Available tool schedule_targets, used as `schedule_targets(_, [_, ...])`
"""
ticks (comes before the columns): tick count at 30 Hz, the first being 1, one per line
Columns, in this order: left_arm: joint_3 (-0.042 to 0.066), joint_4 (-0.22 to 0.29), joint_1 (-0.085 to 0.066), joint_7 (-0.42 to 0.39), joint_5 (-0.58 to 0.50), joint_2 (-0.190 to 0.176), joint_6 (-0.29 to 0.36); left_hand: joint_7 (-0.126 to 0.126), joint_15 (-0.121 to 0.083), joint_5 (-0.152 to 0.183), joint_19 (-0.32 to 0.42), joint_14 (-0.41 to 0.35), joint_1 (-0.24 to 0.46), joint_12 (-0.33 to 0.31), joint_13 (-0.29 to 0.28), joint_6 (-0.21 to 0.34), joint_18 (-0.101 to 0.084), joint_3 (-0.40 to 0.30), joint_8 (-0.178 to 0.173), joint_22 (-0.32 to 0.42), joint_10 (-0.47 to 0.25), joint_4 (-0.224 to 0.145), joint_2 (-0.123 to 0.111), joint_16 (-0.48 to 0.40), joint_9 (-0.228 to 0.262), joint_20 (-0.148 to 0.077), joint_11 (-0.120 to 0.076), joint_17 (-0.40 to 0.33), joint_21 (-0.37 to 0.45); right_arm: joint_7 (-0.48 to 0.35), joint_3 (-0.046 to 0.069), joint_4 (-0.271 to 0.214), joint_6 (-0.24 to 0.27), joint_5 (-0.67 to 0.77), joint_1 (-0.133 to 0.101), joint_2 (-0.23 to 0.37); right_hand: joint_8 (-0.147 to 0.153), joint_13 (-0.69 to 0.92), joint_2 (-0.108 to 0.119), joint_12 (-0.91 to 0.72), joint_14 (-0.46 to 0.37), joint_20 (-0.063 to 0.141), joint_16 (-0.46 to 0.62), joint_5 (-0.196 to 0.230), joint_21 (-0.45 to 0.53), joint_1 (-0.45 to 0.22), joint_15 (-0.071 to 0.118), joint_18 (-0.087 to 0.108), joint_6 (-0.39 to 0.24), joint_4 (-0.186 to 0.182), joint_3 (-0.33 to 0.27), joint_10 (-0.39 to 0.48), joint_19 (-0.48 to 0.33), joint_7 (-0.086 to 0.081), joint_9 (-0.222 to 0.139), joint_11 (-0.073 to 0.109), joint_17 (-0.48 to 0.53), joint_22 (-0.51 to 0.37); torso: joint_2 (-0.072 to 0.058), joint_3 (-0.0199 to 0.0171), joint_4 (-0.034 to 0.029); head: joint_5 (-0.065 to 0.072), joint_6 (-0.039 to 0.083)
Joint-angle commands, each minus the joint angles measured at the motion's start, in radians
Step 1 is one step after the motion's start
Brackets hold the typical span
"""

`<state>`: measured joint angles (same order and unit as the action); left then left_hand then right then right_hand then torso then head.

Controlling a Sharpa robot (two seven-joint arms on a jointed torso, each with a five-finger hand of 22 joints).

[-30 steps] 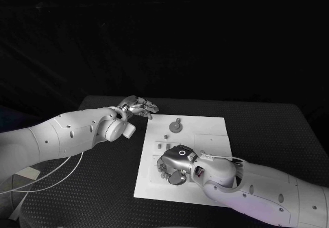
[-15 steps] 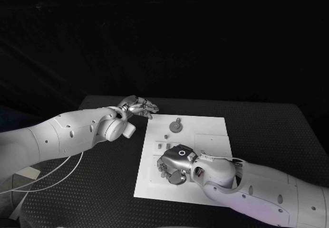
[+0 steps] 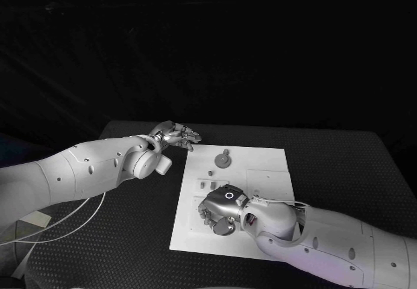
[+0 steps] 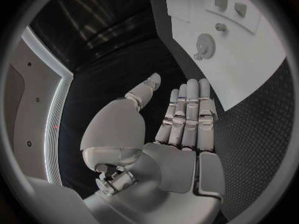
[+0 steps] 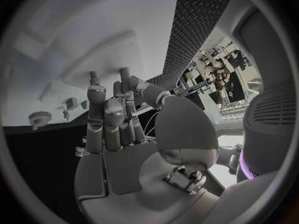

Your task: Assemble the parts on the task board

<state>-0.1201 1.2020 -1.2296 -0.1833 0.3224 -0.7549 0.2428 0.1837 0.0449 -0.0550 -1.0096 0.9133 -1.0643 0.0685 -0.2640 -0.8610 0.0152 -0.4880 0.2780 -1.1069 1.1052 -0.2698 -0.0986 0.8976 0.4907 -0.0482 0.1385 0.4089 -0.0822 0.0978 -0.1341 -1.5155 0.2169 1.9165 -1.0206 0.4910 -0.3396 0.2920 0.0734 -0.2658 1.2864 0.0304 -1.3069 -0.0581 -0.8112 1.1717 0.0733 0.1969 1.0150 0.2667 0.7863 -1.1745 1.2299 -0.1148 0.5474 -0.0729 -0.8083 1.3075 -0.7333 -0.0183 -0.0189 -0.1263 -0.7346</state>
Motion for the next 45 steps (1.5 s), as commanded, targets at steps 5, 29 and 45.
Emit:
schedule_targets(5, [0.001,0.002,-0.001,-0.006,-0.005,0.001,-0.013,-0.001,0.005,-0.003,-0.004,-0.004,0.013,0.002,-0.002,0.005,0.008,0.007,0.006,0.001,0.002,-0.002,0.001,-0.007,-0.002,-0.001,0.004,0.001,0.004,-0.012,-0.022,0.018,-0.041,-0.008,0.008,-0.009,-0.003,0.045,-0.007,-0.006,-0.002,0.004,0.005,-0.003,-0.001,-0.002,0.009,0.065,0.007,0.005,0.0,-0.105,0.008,0.002,0.025,0.044,0.0,0.018,0.0,-0.0003,-0.0005,0.001,-0.002])
schedule_targets(29, [0.001,0.001,-0.001,0.0,-0.006,0.001,-0.013,0.001,0.006,-0.003,-0.004,-0.005,0.014,0.002,-0.002,0.01,0.008,0.008,0.004,0.001,0.002,-0.002,0.0,-0.008,-0.003,0.0,0.004,0.002,0.006,-0.032,-0.027,0.024,0.012,-0.08,0.011,-0.004,0.049,0.03,0.071,0.044,0.0,0.006,0.006,-0.001,0.0,-0.062,-0.025,0.065,-0.086,0.018,-0.062,-0.017,0.004,-0.036,0.013,0.01,-0.003,0.02,0.0,-0.0015,0.0012,0.003,-0.001])
schedule_targets(45, [0.001,-0.001,-0.001,0.006,-0.006,0.0,-0.011,0.007,0.008,-0.001,-0.001,-0.009,0.015,0.0,-0.003,0.025,0.007,0.01,-0.003,0.002,-0.003,-0.003,-0.005,-0.011,-0.007,0.001,0.006,0.003,0.009,-0.034,-0.025,-0.014,0.135,-0.094,0.009,0.037,0.096,-0.013,0.15,0.119,-0.025,0.004,-0.003,-0.003,0.016,-0.105,-0.081,0.065,-0.187,-0.012,-0.182,0.114,-0.01,-0.054,-0.009,-0.049,-0.011,0.014,0.0,-0.0023,0.0015,0.006,0.003])
